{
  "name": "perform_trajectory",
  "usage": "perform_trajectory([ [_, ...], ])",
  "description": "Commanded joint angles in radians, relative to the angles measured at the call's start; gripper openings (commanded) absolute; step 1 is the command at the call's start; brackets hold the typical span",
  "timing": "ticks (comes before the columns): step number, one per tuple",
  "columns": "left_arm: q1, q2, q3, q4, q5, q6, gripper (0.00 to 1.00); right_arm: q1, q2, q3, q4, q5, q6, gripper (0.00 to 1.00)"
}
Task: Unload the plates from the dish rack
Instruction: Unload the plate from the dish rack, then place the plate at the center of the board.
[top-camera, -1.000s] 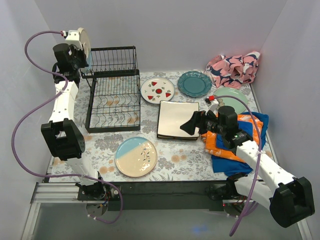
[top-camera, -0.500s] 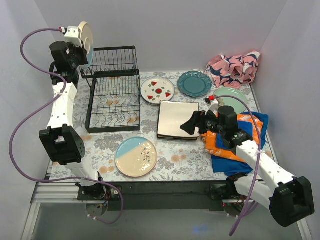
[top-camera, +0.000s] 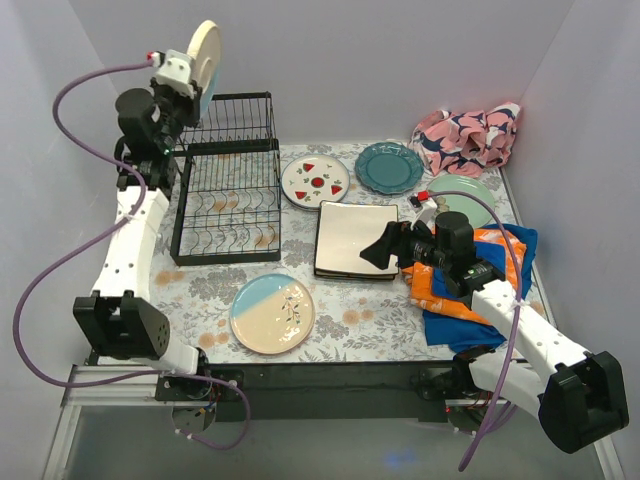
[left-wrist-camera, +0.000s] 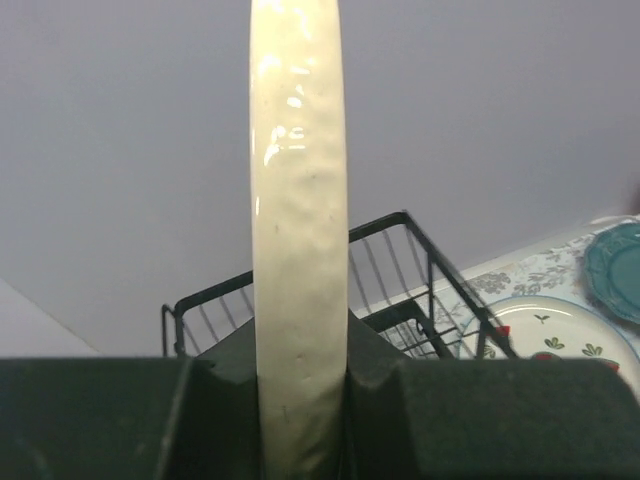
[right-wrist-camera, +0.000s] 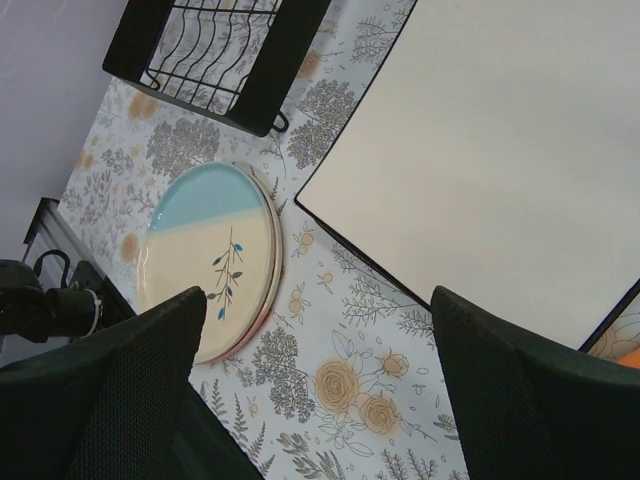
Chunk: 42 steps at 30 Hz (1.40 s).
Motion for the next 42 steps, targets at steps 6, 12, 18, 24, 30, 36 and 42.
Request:
perform_trajectory([
  [6, -0.377, -0.278, -0.185, 0.264, -0.316, 0.336, 0.00, 0.000, -0.069, 0.040, 0.019, -0.009, 0.060, 0.99],
  [12, -0.661, -0.387, -0.358, 0.371, -0.526, 0.598, 0.00, -0.002, -0.153, 0.065, 0.003, -0.046, 0.193, 0.98],
  [18, -0.955, -0.457, -0.617, 0.653, -0.718, 0.876, 0.00, -0.011, -0.191, 0.154, -0.140, 0.141, 0.279, 0.98],
  [24, -1.241, -0.387, -0.872, 1.056, -0.943, 1.199, 0.00, -0.054, -0.177, 0.283, -0.210, 0.170, 0.307, 0.98],
  [30, -1.340, -0.316, -0.970, 1.281, -1.007, 1.304, 0.00, -0.057, -0.233, 0.263, -0.213, 0.233, 0.363, 0.96],
  [36, -1.351, -0.304, -1.004, 1.292, -0.997, 1.280, 0.00, -0.059, -0.261, 0.287, -0.225, 0.316, 0.347, 0.96],
  [42, -1.353, -0.266, -1.061, 1.373, -1.008, 1.284, 0.00, -0.060, -0.253, 0.344, -0.225, 0.316, 0.314, 0.96],
])
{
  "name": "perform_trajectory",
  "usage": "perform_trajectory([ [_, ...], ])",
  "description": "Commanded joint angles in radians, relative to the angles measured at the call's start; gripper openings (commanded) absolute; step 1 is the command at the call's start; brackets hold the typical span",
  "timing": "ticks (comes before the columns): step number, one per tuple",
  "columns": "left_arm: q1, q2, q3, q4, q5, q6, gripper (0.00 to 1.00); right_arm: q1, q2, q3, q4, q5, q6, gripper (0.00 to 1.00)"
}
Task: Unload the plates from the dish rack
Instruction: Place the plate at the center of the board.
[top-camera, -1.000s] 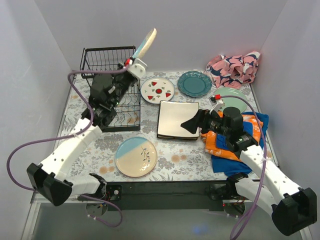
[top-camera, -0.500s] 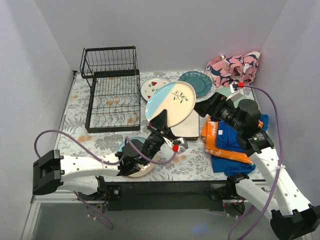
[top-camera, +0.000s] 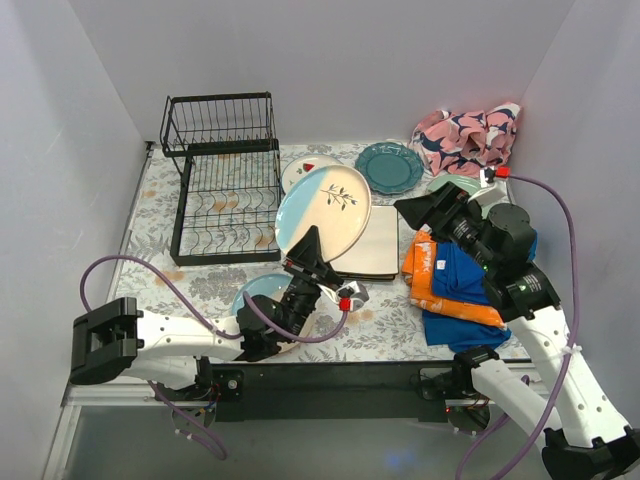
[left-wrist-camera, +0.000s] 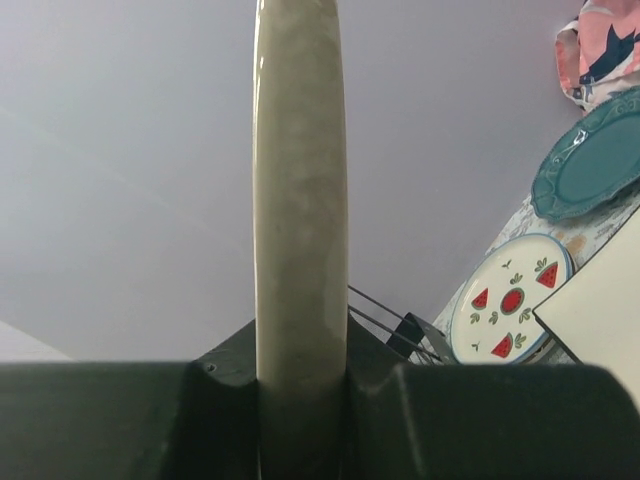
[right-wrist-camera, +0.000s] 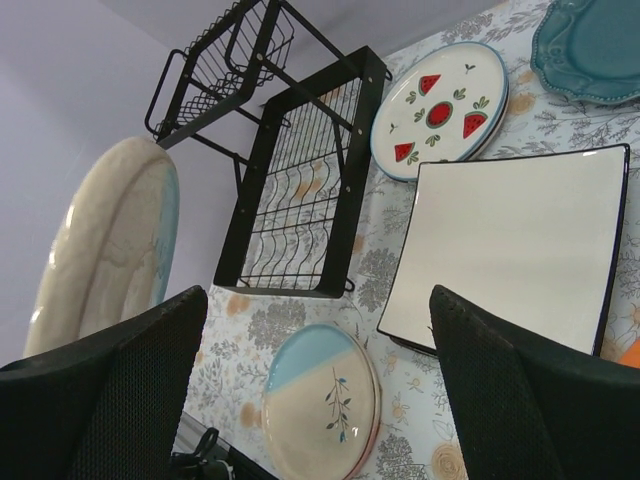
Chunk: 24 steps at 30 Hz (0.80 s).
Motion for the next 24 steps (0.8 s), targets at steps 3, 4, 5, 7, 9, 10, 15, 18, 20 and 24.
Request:
perform_trajectory([
  [3, -0.006, 0.020, -0.031, 0.236, 0.010, 0.031, 0.00, -0.003, -0.006, 0.093, 0.029, 0.004, -0.029, 0.96],
  [4, -0.005, 0.040, -0.032, 0.254, 0.011, 0.031, 0.00, -0.003, -0.008, 0.096, 0.049, -0.024, -0.034, 0.96],
  [5, -0.006, 0.053, -0.041, 0.267, 0.013, 0.031, 0.00, -0.004, -0.008, 0.096, 0.057, -0.042, -0.038, 0.96],
  [7, -0.006, 0.092, -0.047, 0.284, 0.018, 0.026, 0.00, -0.003, 0.008, 0.102, 0.065, -0.114, -0.052, 0.95],
  [9, -0.005, 0.116, -0.044, 0.287, 0.030, 0.014, 0.00, -0.003, 0.040, 0.105, 0.066, -0.174, -0.066, 0.95],
  [10, -0.006, 0.132, -0.044, 0.284, 0.034, 0.014, 0.00, -0.003, 0.052, 0.105, 0.066, -0.235, -0.079, 0.94],
  [15, -0.006, 0.213, -0.031, 0.334, 0.051, 0.046, 0.00, -0.003, 0.103, 0.040, 0.014, -0.279, -0.116, 0.91],
  [18, -0.008, 0.239, -0.029, 0.348, 0.064, 0.060, 0.00, -0.003, 0.106, -0.016, 0.012, -0.237, -0.138, 0.91],
  [20, -0.008, 0.250, -0.028, 0.367, 0.070, 0.066, 0.00, -0.004, 0.112, -0.030, 0.012, -0.233, -0.156, 0.91],
  [24, -0.018, 0.273, -0.029, 0.396, 0.077, 0.072, 0.00, -0.004, 0.138, -0.071, 0.022, -0.254, -0.146, 0.91],
])
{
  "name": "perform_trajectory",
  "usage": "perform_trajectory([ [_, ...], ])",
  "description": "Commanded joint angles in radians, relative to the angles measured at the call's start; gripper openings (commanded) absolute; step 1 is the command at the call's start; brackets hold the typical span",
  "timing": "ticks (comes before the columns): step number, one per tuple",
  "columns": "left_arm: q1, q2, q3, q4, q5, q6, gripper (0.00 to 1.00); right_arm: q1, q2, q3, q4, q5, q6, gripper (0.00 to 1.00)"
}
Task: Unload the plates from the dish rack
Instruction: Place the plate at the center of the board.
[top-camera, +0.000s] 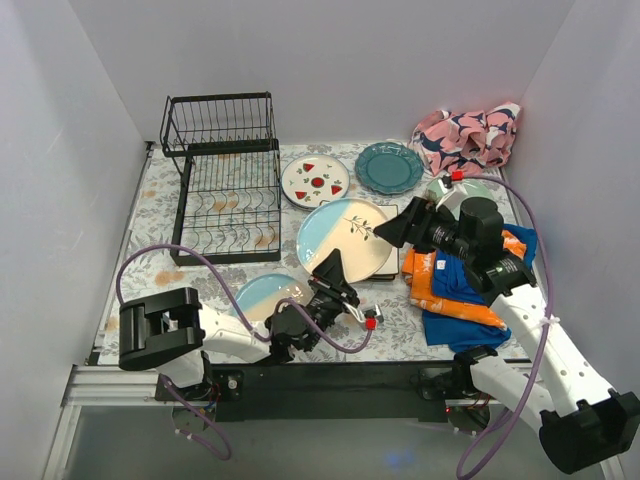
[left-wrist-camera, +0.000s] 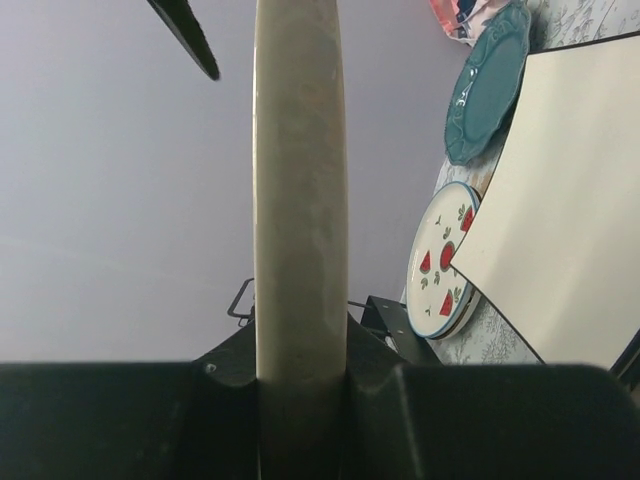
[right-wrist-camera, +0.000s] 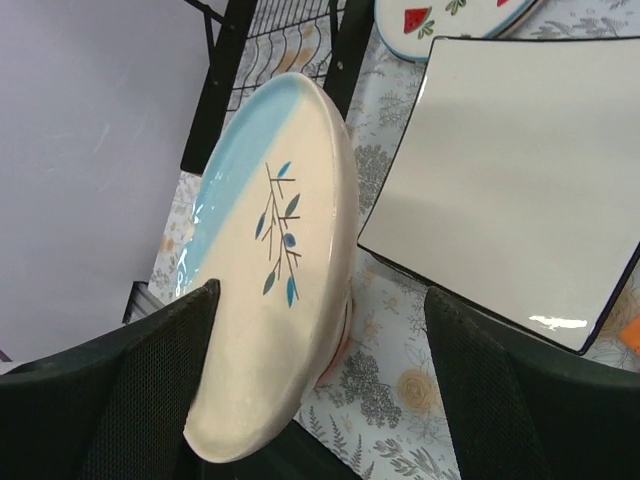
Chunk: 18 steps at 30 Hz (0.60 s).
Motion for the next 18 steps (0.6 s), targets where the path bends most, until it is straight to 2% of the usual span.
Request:
perform_trajectory([
  [1, -0.017, -0.008, 0.033, 0.327, 0.054, 0.038, 0.00, -0.003, 0.015, -0.045, 0.060, -0.051, -0.017, 0.90],
  [5, -0.020, 0.033, 0.022, 0.367, 0.061, 0.039, 0.00, -0.003, 0.034, -0.108, 0.171, -0.152, 0.022, 0.84],
  [11, -0.019, 0.136, 0.010, 0.493, 0.062, 0.108, 0.00, -0.003, 0.046, -0.219, 0.326, -0.248, 0.121, 0.66],
  [14, -0.022, 0.157, 0.012, 0.536, 0.065, 0.125, 0.00, -0.004, 0.047, -0.257, 0.361, -0.257, 0.150, 0.43],
  [18, -0.025, 0.145, 0.007, 0.533, 0.071, 0.088, 0.00, -0.003, 0.052, -0.285, 0.415, -0.280, 0.164, 0.28],
])
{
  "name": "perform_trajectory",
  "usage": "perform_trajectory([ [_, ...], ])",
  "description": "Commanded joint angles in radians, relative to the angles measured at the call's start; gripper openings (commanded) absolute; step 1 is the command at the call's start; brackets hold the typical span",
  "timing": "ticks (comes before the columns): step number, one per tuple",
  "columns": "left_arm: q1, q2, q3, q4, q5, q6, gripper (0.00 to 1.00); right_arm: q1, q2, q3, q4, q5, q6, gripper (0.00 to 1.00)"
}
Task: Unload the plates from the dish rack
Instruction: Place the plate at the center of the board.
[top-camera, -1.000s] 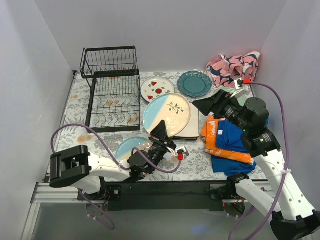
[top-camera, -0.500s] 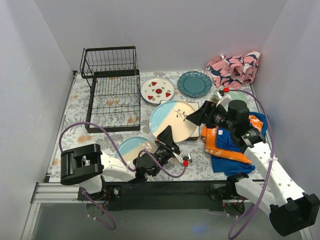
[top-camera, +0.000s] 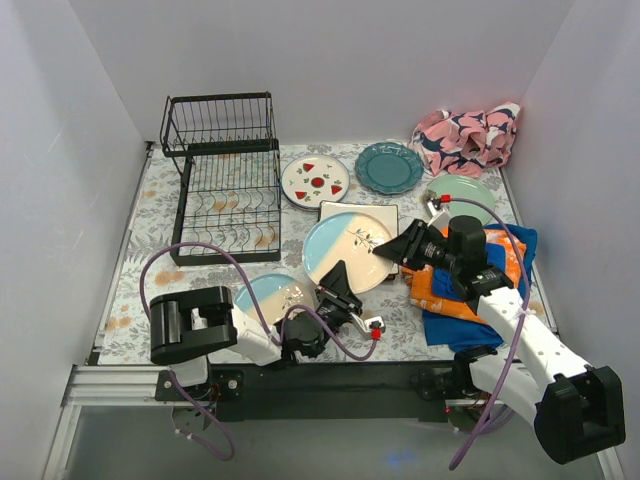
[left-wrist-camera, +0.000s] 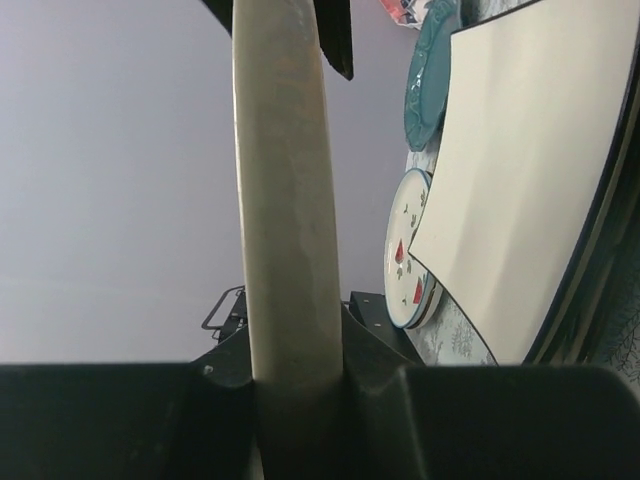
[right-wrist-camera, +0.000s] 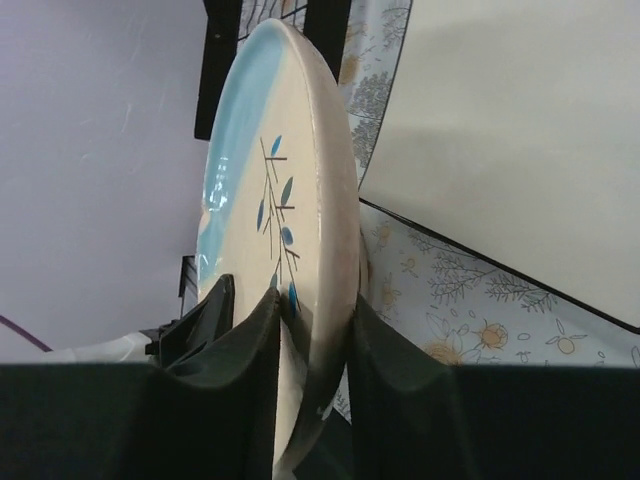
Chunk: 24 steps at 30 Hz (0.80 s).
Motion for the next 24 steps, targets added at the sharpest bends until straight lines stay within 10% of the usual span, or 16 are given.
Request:
perform_trajectory([
  [1, -0.013, -0.032, 0.016, 0.481, 0.062, 0.030, 0.00, 0.024, -0.014, -0.016, 0.185, -0.158, 0.033, 0.23],
  [3, -0.016, -0.030, 0.016, 0.503, 0.059, 0.019, 0.00, 0.023, -0.022, -0.027, 0.226, -0.177, 0.050, 0.02],
  [5, -0.020, -0.024, 0.019, 0.527, 0.042, 0.010, 0.00, 0.024, -0.033, -0.030, 0.263, -0.204, 0.077, 0.01],
  [10, -0.027, 0.022, 0.021, 0.578, 0.008, 0.011, 0.48, 0.021, -0.040, -0.070, 0.482, -0.273, 0.211, 0.01],
  [18, -0.062, 0.014, 0.027, 0.535, -0.047, -0.145, 0.55, 0.000, -0.010, -0.056, 0.683, -0.263, 0.338, 0.01],
  [24, -0.082, -0.142, 0.019, 0.172, -0.041, -0.481, 0.55, -0.062, 0.068, 0.019, 0.761, -0.269, 0.378, 0.01],
])
